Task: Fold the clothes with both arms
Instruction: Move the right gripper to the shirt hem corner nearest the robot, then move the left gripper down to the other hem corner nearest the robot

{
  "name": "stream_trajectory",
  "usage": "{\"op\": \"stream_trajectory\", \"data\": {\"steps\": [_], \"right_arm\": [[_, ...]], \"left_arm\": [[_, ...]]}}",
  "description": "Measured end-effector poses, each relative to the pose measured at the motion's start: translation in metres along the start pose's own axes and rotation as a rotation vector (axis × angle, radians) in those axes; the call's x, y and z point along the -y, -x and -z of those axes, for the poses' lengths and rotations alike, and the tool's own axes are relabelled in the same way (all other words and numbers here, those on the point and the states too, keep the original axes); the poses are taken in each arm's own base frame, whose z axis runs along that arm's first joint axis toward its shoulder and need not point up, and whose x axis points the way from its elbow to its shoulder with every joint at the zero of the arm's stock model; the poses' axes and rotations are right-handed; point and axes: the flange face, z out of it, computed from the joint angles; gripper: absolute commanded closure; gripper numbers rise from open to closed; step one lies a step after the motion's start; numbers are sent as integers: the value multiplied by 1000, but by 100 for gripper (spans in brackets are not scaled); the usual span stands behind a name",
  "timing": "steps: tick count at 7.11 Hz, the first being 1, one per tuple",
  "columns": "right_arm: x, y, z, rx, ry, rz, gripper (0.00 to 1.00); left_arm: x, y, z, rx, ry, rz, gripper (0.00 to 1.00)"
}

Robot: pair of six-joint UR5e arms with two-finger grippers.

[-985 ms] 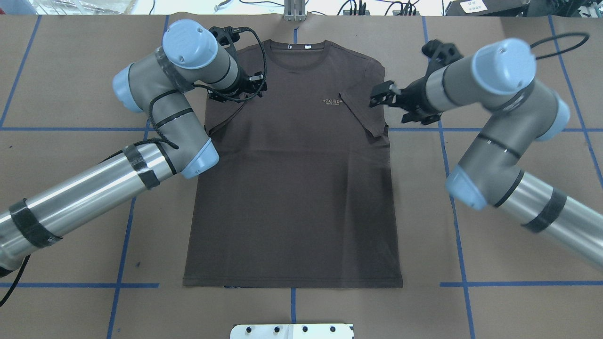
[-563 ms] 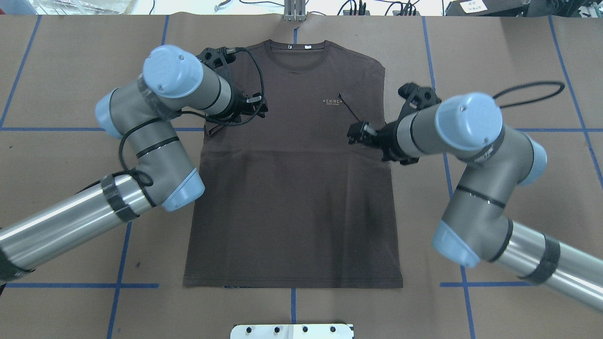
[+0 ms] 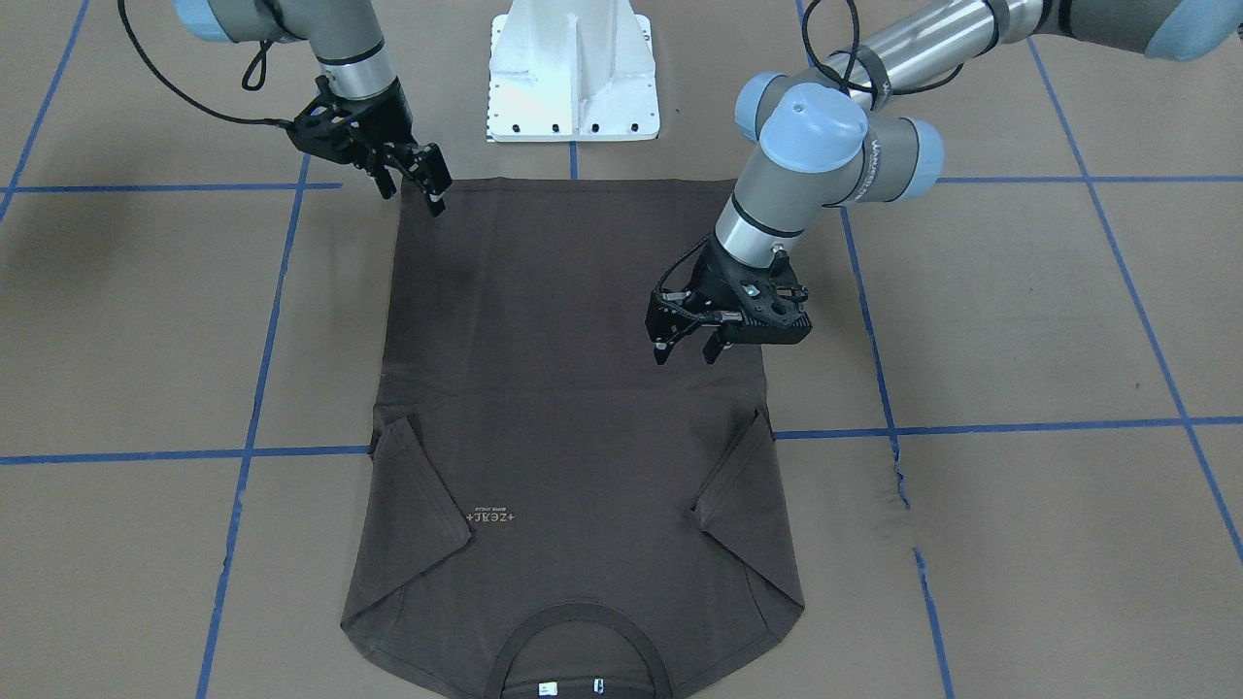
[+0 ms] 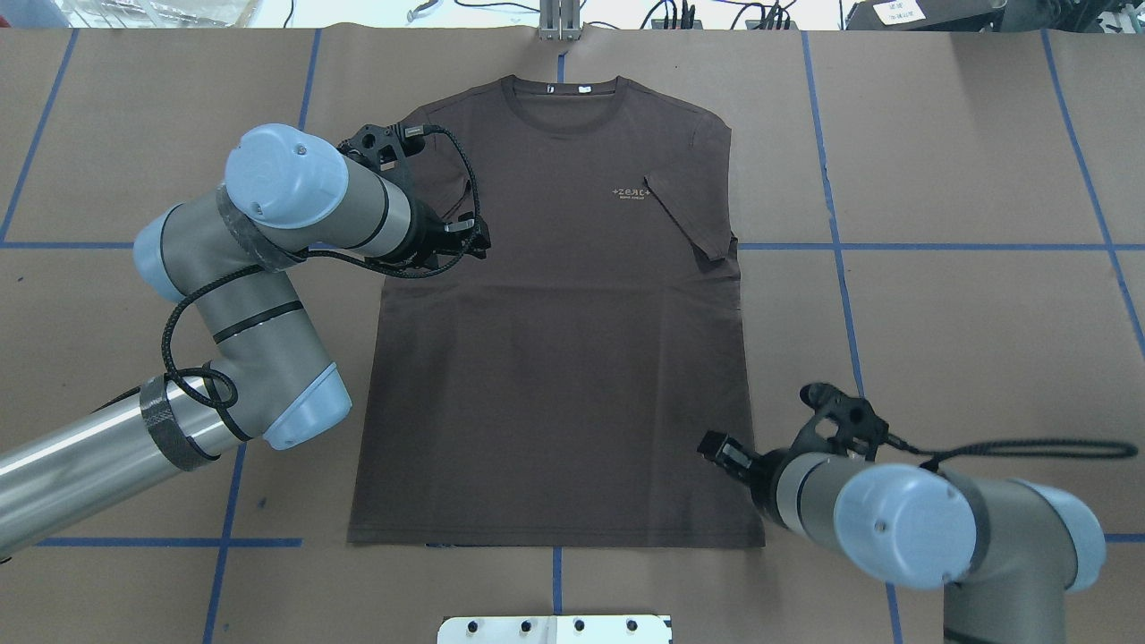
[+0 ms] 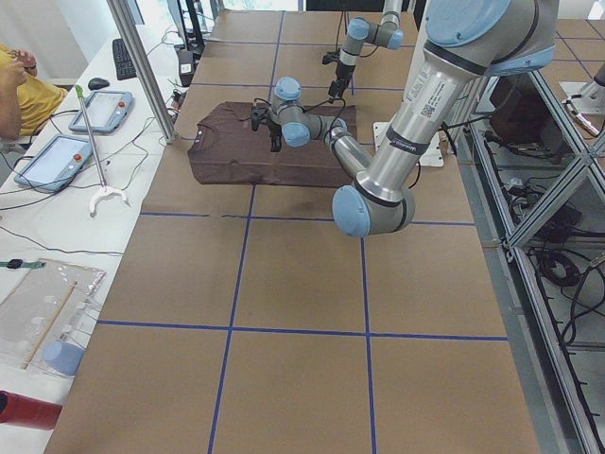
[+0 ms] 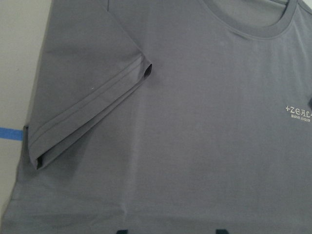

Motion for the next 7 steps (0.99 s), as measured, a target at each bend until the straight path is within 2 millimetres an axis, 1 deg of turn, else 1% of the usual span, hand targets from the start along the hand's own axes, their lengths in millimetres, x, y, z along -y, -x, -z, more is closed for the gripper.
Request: {"op": "stream_trajectory", "data": {"steps": [1,2,3,5,6,7], "right_arm": [[-21,-12,-3,-12,-33,-13,22],[-33,-21,-7,-17,-54,-28,22],[-40,-26,-10,-23,-61,-32,23],[-48,-33,-15,-41,-64,-24,30],[-49,-35,-17,-48,-67,-20,36],[-49,-37,-19,-60,-73,-15,62]], "left_arm": [[0,1,0,2,0,1,30],[0,2,-1,3,1,2,30],[0,3,-1,5,1,3,30],[-1,9,-2,9,2,5,30],[-1,10,-2,9,2,5,30],[-1,11,-2,10,2,4,30]]}}
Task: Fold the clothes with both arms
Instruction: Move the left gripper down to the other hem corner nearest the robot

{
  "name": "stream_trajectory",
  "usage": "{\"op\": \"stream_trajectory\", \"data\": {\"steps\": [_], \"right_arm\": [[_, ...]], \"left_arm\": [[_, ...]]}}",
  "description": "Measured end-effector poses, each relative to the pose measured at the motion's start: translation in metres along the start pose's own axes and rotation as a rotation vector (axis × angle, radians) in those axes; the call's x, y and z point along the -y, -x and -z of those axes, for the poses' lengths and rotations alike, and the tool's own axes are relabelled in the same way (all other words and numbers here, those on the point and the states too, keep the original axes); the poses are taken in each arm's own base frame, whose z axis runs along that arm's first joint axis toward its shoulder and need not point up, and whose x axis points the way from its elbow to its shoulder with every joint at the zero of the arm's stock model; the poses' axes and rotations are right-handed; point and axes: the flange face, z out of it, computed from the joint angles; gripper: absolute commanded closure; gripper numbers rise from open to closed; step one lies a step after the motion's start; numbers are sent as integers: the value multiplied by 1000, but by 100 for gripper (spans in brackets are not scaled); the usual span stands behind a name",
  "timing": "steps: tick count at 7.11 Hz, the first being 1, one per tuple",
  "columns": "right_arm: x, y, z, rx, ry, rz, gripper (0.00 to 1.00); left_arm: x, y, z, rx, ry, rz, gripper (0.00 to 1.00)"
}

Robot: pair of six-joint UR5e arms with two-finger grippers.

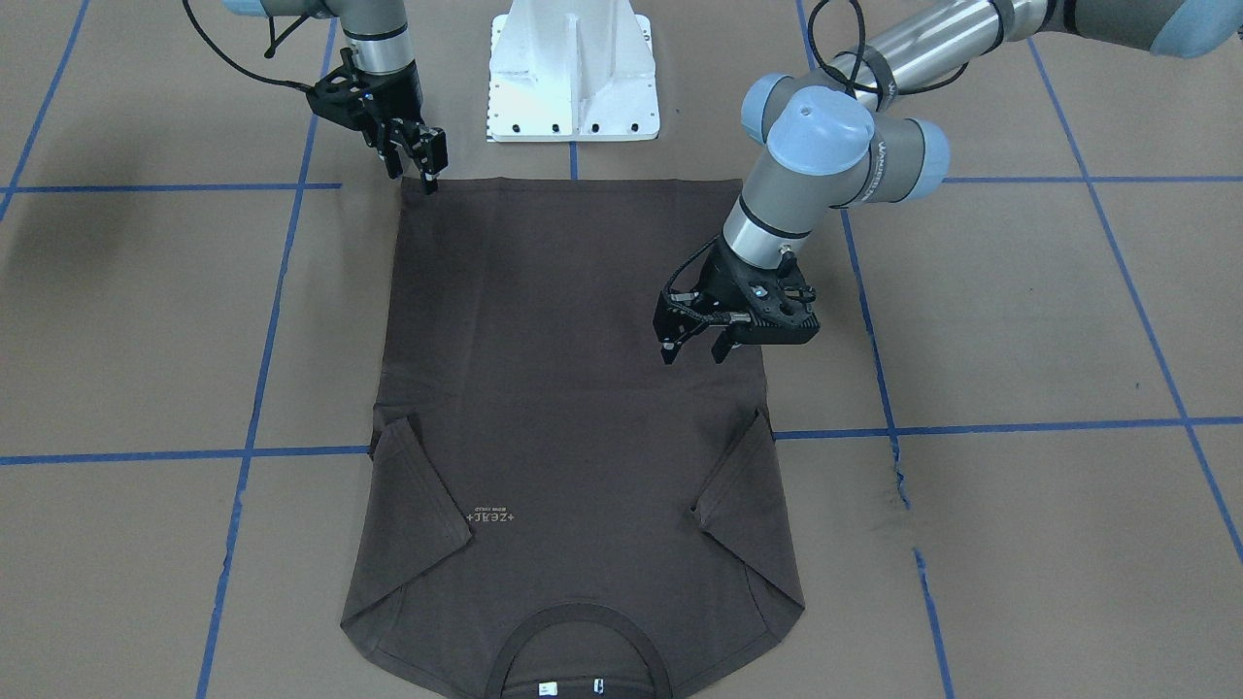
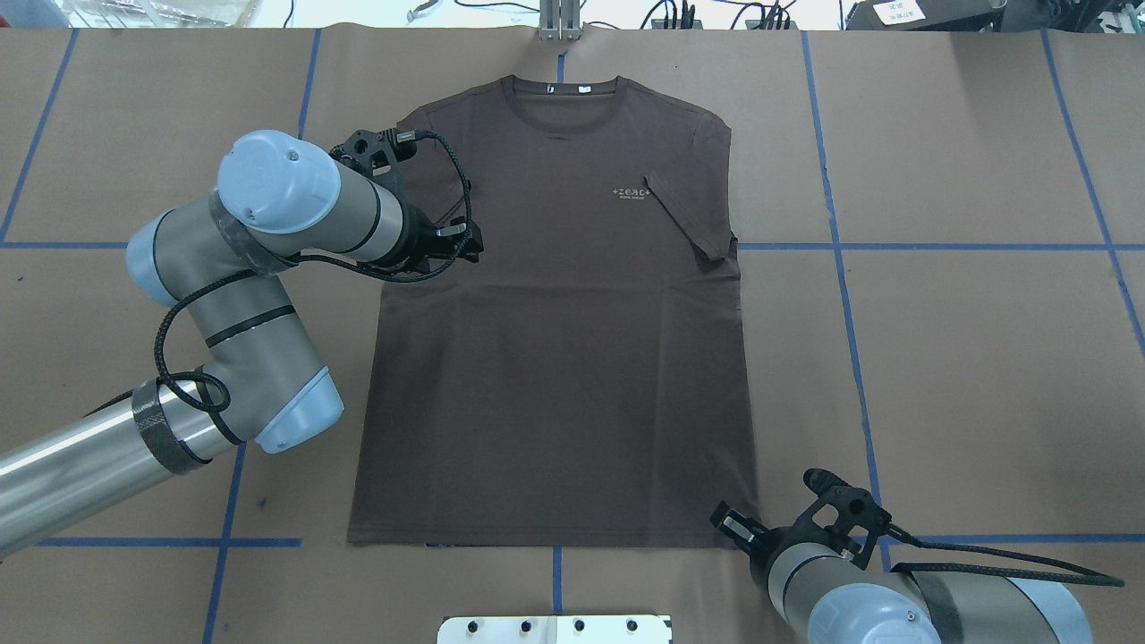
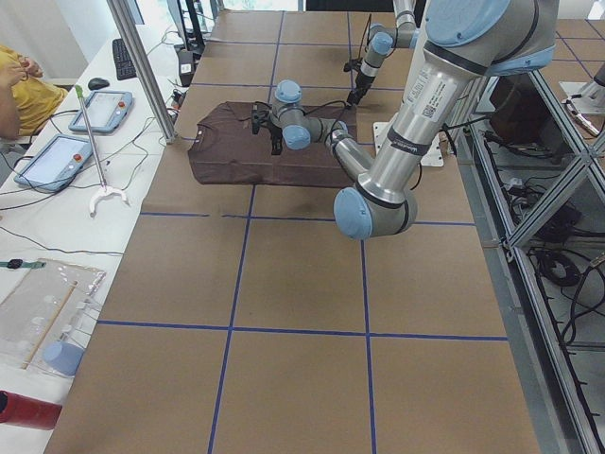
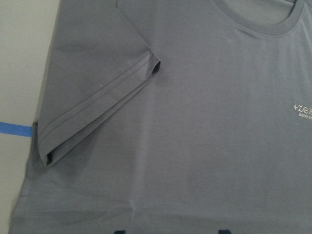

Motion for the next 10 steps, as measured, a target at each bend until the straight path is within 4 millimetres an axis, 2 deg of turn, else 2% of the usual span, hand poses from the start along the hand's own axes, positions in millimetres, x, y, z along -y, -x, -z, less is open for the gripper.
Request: {"op": "stream_trajectory", "data": {"steps": [1,5,7,8,9,10], "right_arm": [[-1,-2,-1,-17,-10,7,100],[-2,0,0,-34,-15,15,100],[0,7,17,-9,4,4,100],[2,10,27,7,15,-2,100],[2,13,34,18,23,-6,100],[2,15,38,25,29,-7,100]], "left_arm": [[0,1,0,1,0,-1,30],[0,3,-1,5,-1,-1,30],[-3,-2,13,19,0,17,31],[-13,-1,31,64,19,62,31],[-41,5,46,105,55,103,31],[-90,21,51,140,86,127,31]]}}
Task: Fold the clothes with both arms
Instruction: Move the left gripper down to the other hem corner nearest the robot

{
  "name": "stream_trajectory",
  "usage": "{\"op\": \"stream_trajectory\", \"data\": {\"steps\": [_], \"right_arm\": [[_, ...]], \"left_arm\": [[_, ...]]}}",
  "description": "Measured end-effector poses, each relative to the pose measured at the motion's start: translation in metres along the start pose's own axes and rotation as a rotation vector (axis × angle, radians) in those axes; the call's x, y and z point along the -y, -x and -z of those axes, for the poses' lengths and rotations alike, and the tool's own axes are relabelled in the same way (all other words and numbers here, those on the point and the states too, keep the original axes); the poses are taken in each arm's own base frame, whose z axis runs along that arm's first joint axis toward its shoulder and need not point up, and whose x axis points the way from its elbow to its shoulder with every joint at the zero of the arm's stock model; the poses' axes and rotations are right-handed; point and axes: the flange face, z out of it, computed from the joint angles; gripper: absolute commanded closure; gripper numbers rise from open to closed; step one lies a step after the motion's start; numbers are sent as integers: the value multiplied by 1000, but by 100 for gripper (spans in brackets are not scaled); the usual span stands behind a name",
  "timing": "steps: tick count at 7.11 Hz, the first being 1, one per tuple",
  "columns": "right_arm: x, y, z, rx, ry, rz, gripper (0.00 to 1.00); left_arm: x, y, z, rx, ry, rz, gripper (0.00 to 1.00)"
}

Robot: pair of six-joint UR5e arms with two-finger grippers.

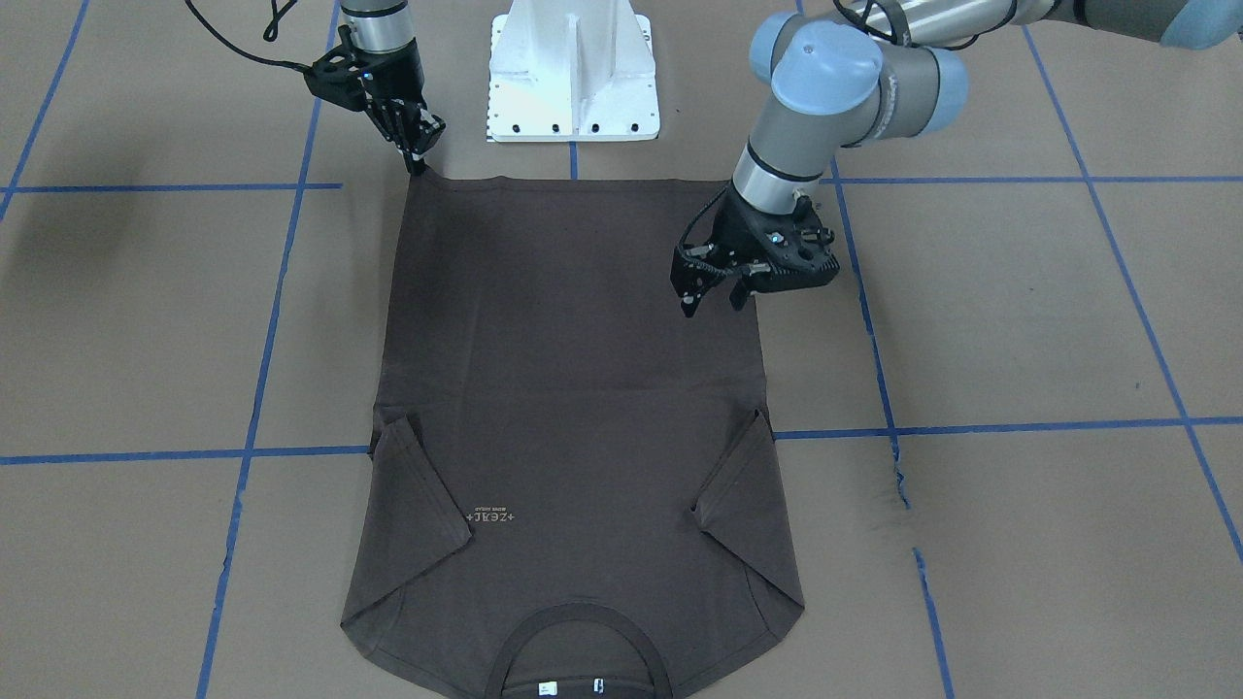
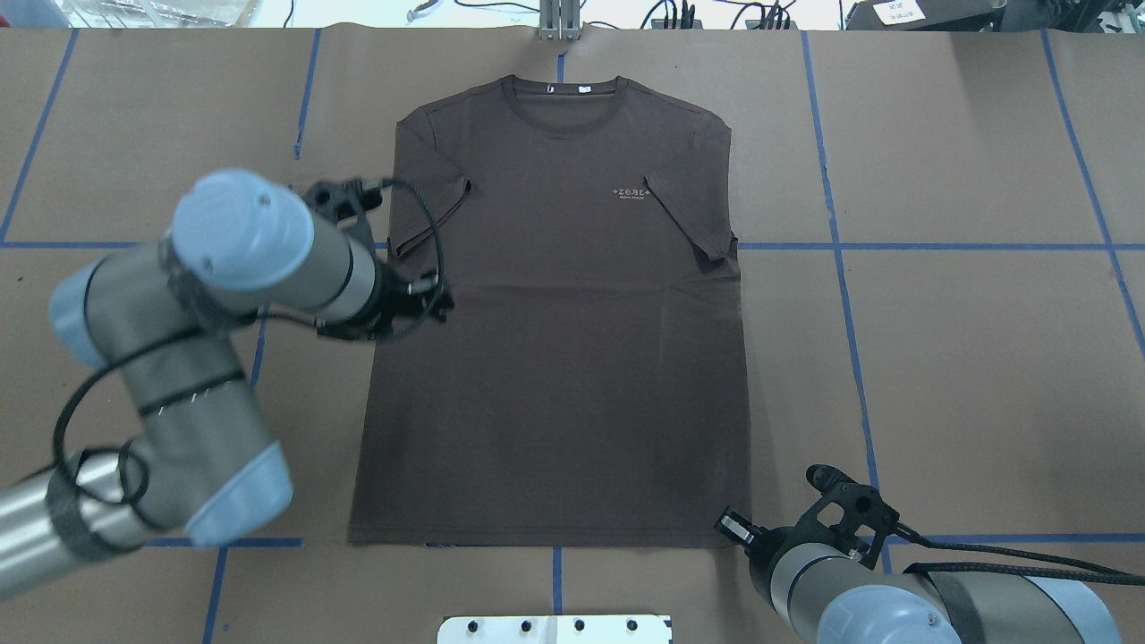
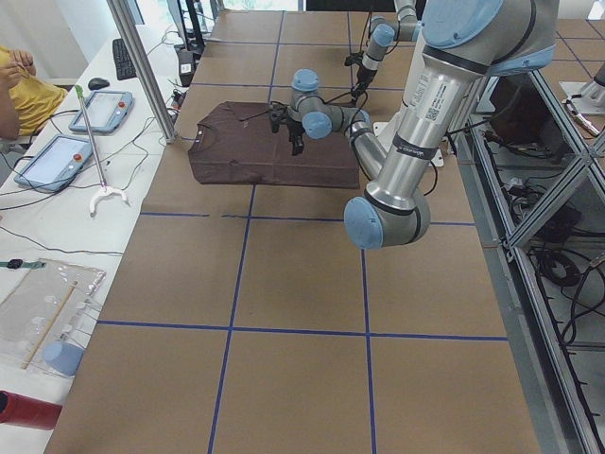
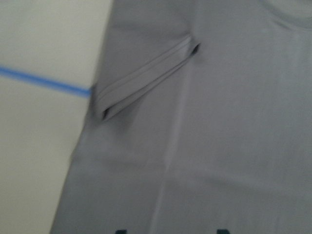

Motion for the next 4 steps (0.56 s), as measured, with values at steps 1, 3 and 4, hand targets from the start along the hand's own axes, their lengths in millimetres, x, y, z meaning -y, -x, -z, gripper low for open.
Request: {"op": "stream_trajectory", "data": {"steps": [1,3,4], "right_arm": [[1,1,2,4,2,-2,100],[3,2,2,4,0,-3,100],[3,1,2,4,0,-2,100]], "left_arm": [[-44,29,-1,27,18,24,31],[-100,58,-7,62,70,81,32],[-119,63,-15,81,93,90,33]]}}
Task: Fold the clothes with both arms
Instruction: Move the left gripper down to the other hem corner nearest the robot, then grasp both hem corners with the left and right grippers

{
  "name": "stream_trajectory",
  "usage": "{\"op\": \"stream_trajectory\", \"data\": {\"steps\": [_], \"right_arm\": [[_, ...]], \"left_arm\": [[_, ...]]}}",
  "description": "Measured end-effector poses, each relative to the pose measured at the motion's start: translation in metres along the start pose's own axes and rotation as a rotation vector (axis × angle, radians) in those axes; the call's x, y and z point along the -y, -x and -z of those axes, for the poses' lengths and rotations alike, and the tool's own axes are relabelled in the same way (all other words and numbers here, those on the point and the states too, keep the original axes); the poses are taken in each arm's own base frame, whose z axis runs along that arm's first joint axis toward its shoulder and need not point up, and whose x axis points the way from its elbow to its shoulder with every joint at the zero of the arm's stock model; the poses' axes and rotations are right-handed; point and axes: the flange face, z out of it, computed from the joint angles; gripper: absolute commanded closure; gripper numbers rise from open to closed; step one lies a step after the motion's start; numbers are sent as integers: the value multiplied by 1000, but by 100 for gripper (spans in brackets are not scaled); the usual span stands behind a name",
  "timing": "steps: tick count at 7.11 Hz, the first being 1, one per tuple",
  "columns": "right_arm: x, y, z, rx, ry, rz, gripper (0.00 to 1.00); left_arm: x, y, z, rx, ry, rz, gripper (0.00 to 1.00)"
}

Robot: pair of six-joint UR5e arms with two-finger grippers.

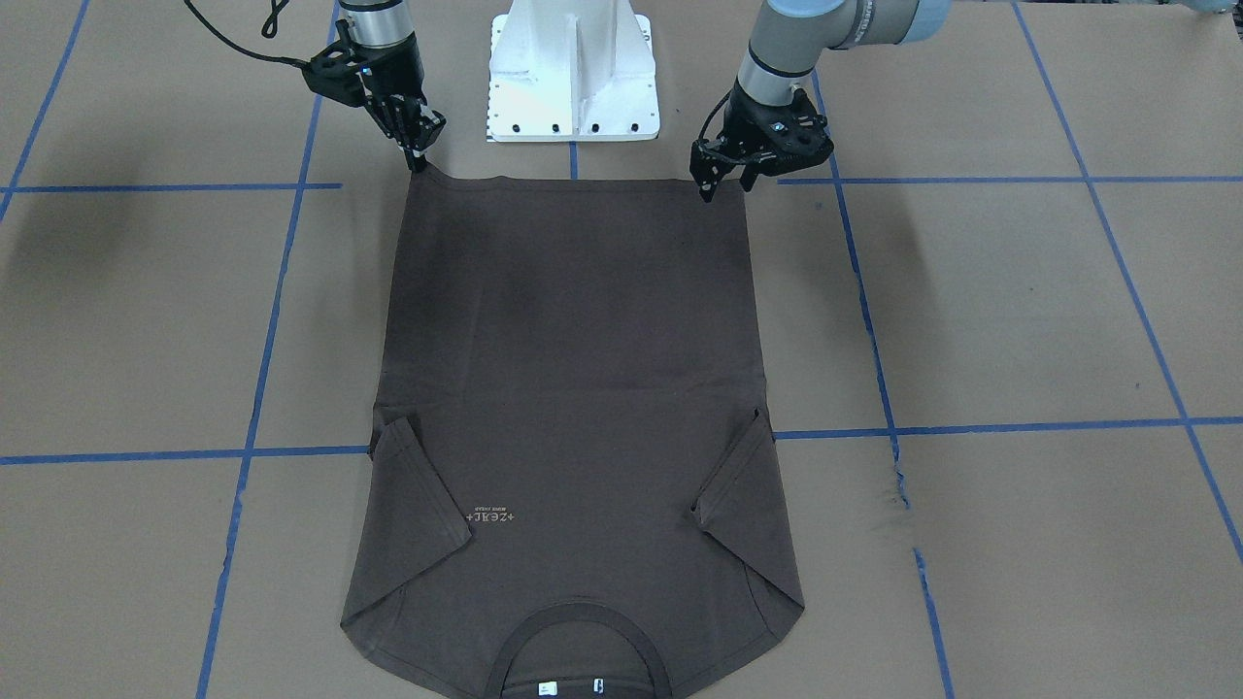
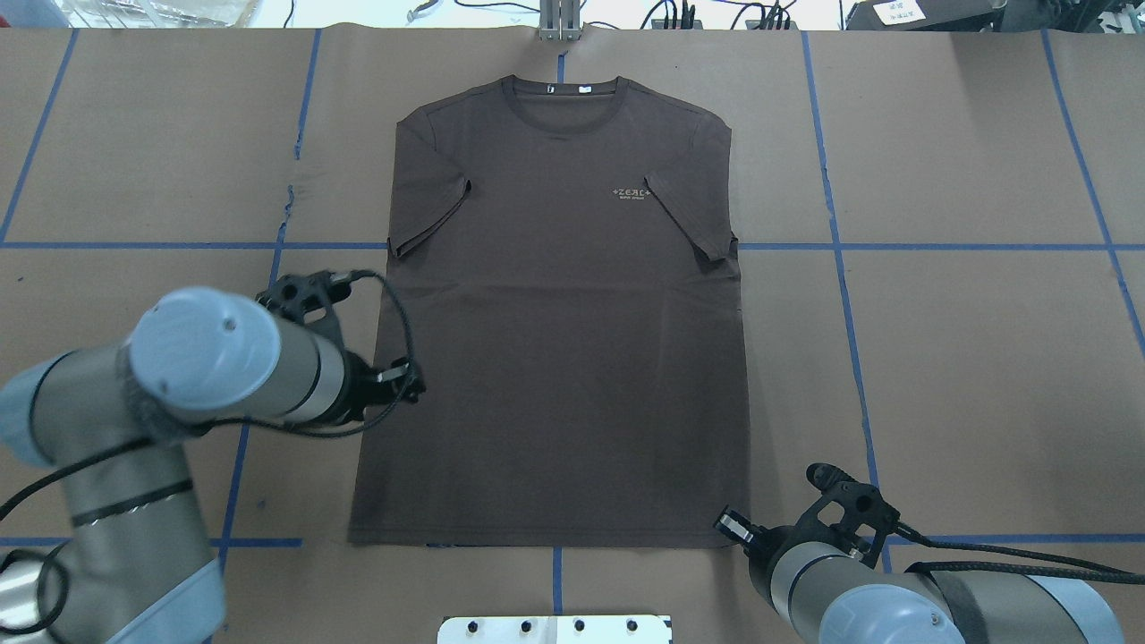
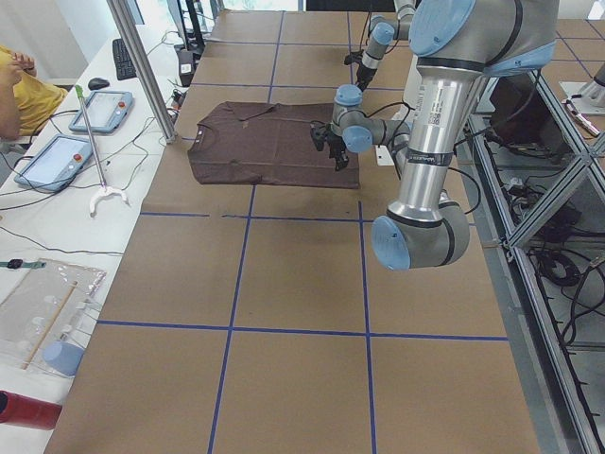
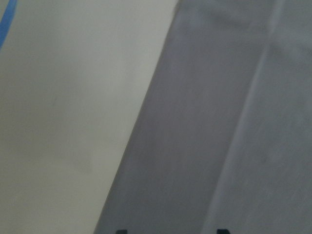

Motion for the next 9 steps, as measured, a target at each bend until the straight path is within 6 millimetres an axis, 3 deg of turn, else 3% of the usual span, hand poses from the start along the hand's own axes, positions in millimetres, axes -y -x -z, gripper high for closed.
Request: {"op": "stream_trajectory", "data": {"steps": [2,4,6,9], "right_arm": [[0,-1,0,-1,0,1,100],[-1,-1,0,-2,0,2,100],[-1,-2,-1,-3,0,3,100],[-1,-2,-1,-5,0,3,100]], "left_arm": [[-27,11,-30,56,28,-16,33],[-35,28,-43,95,36,-27,33],[-39,40,-50,119,38,-34,34],[-43,42,-54,126,42,-42,36]]}}
